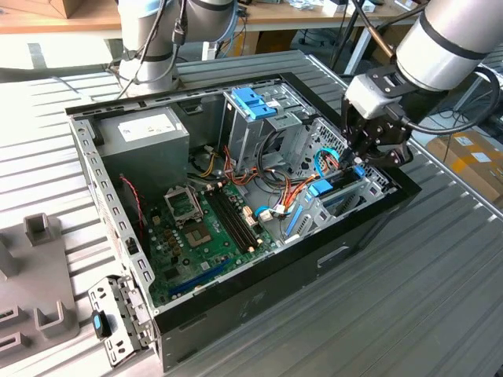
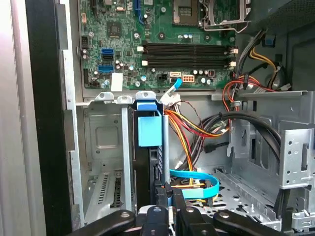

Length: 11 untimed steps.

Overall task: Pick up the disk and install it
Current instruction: 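Insert the second disk wire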

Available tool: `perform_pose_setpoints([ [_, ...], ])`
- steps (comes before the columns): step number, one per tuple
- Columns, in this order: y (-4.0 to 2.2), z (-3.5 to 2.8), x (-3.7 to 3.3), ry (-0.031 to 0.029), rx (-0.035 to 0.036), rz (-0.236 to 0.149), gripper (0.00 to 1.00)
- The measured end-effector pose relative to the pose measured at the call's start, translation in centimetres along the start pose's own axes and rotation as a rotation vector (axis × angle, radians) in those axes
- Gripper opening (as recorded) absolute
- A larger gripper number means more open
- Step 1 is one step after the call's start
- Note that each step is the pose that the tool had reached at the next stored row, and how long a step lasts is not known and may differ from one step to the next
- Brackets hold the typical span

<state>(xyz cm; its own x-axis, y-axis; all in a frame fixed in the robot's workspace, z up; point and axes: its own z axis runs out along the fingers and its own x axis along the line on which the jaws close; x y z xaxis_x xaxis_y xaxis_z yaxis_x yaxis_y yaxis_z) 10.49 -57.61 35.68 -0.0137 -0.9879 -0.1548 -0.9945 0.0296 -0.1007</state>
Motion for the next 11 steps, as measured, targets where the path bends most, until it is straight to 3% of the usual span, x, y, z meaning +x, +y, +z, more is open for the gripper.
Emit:
perform_pose_setpoints([
  [1, 0.88, -0.05, 0.03, -0.0011, 0.0365, -0.006, 0.16],
  [2, 1.77, -0.19, 0.93, -0.0012, 0.0366, -0.006, 0.16],
  [3, 1.91, -0.21, 0.93, -0.0012, 0.0365, -0.006, 0.16],
  [11, 2.05, -0.17, 0.79, -0.0010, 0.0365, -0.006, 0.16],
])
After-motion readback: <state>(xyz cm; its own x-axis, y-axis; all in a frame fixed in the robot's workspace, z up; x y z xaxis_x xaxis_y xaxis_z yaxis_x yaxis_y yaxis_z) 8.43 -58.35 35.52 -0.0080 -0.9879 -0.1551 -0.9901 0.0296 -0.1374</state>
